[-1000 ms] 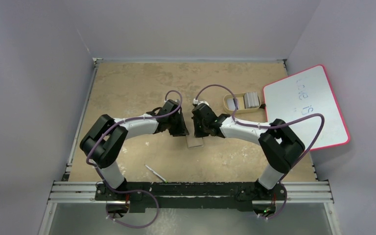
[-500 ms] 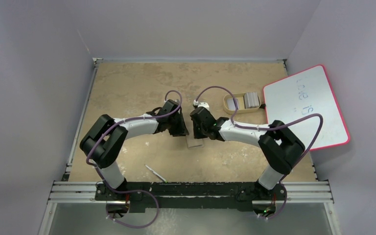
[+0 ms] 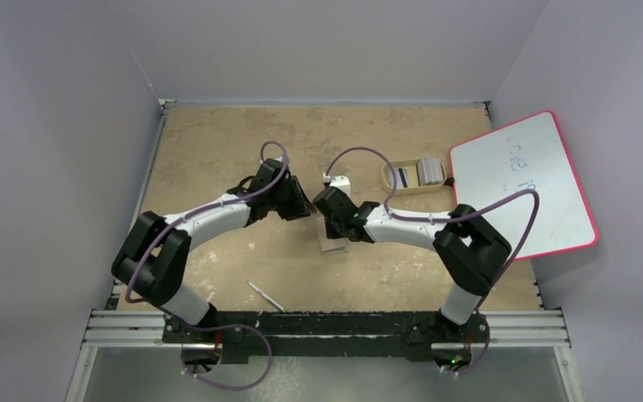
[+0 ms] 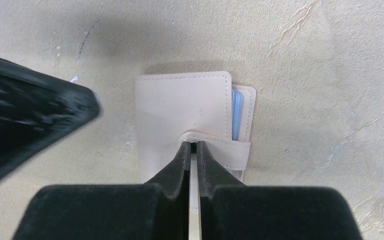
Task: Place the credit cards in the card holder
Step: Close the card holder at the center of the board, then reset both arms
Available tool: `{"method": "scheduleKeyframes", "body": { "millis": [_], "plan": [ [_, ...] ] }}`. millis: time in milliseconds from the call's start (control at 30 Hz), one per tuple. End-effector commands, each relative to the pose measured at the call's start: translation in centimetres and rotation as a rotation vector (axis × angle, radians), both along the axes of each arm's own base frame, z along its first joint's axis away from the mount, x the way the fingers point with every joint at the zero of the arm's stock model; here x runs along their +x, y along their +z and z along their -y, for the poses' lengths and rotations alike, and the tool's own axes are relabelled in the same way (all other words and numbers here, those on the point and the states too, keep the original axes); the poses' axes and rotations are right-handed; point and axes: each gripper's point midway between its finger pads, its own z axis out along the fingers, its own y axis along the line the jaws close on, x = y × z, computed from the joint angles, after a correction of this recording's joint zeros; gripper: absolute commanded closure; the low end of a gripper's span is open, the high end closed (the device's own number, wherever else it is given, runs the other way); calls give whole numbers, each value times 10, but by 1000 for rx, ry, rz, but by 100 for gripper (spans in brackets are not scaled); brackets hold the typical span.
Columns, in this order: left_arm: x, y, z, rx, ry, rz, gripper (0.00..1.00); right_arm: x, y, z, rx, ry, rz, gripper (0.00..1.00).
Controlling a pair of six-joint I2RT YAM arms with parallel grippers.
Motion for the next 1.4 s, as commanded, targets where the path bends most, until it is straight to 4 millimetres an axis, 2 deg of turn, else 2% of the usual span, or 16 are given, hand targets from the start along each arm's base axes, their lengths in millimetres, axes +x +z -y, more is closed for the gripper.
{"method": "scheduleKeyframes", "body": {
  "millis": [0,133,200,300,400,567,633,700,800,867,900,967,1067,1200,1367],
  "plan": [
    [16,35,-20,-17,88,93,74,-55,-73,53,-245,-5,-236,100],
    [17,56,-37,16,127,146,73,-46,-64,50,-233,-13,-186,100],
    [17,67,-44,50,127,169,72,-43,-54,47,-222,0,-174,96],
    [15,85,-56,107,129,198,71,-11,2,18,-150,20,-58,82],
    [13,115,-67,134,136,264,68,3,57,-5,-44,40,19,71],
    [6,161,-86,199,129,363,62,11,115,3,5,3,123,53],
    [1,177,-91,218,110,387,50,11,140,6,50,-4,170,46],
    [-5,197,-97,231,97,416,45,8,171,9,124,-6,230,37],
    [-14,227,-105,233,87,489,39,2,214,17,235,-11,312,20],
    [-20,246,-111,227,86,572,37,-6,239,18,328,19,358,2],
    [-24,249,-113,219,75,611,36,-11,248,18,372,32,373,1],
    [-32,258,-117,182,90,688,35,-19,264,22,440,31,391,1],
    [-44,263,-126,155,113,741,34,-29,277,38,492,4,422,1],
    [-55,256,-134,161,125,726,33,-38,276,65,503,-50,465,1],
    [-60,241,-142,217,121,679,32,-45,275,76,539,-73,475,1]
  ]
}}
